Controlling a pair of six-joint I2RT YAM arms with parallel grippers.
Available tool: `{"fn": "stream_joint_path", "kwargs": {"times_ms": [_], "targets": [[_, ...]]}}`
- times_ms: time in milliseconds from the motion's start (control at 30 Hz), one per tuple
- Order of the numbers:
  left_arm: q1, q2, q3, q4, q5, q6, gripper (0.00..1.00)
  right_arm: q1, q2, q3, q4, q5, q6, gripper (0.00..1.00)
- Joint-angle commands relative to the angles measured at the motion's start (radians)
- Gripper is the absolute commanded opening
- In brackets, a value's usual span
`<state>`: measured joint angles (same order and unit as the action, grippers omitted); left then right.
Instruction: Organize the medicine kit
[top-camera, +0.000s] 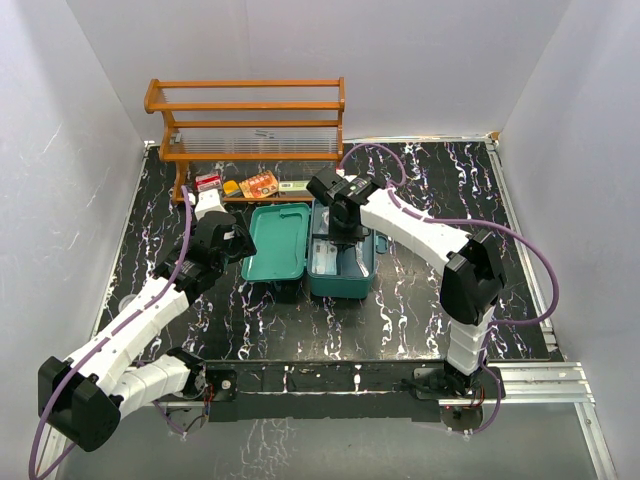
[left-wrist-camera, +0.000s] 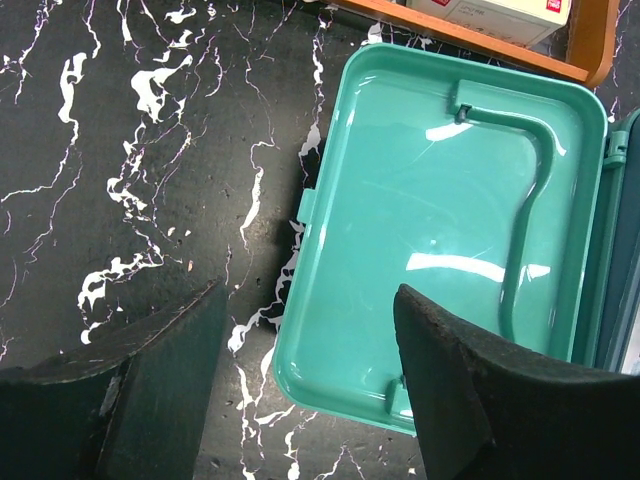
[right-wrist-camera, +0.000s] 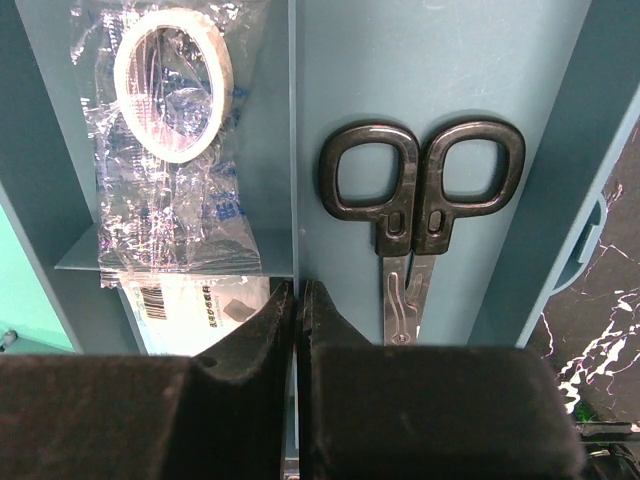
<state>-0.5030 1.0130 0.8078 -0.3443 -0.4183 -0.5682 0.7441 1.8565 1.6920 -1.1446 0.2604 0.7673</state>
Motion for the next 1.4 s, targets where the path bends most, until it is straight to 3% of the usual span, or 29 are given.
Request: {"fn": "stream_joint_path", "kwargs": {"times_ms": [0,333,900,1367], "targets": [[0.008,-0.013,0.003,-0.004,-0.005,0.008,0.66,-0.011,-0.004,0.016,0.018,-0.041,-0.036,0.0],[0.011,-0.013,-0.002,0.007,-0.001,0.008,0.66,-0.047,-0.023,0.14,-0.069,-0.058,-0.095,0.0],[0.017,-0.019,-0.017,0.01,-0.002,0.013,0.66,-0.123,-0.046,0.189,-0.119,-0.06,-0.125,0.0],[0.021,-0.018,-0.025,0.014,-0.005,0.012,0.67,-0.08,0.007,0.17,-0.103,-0.187,-0.118,0.0]]}}
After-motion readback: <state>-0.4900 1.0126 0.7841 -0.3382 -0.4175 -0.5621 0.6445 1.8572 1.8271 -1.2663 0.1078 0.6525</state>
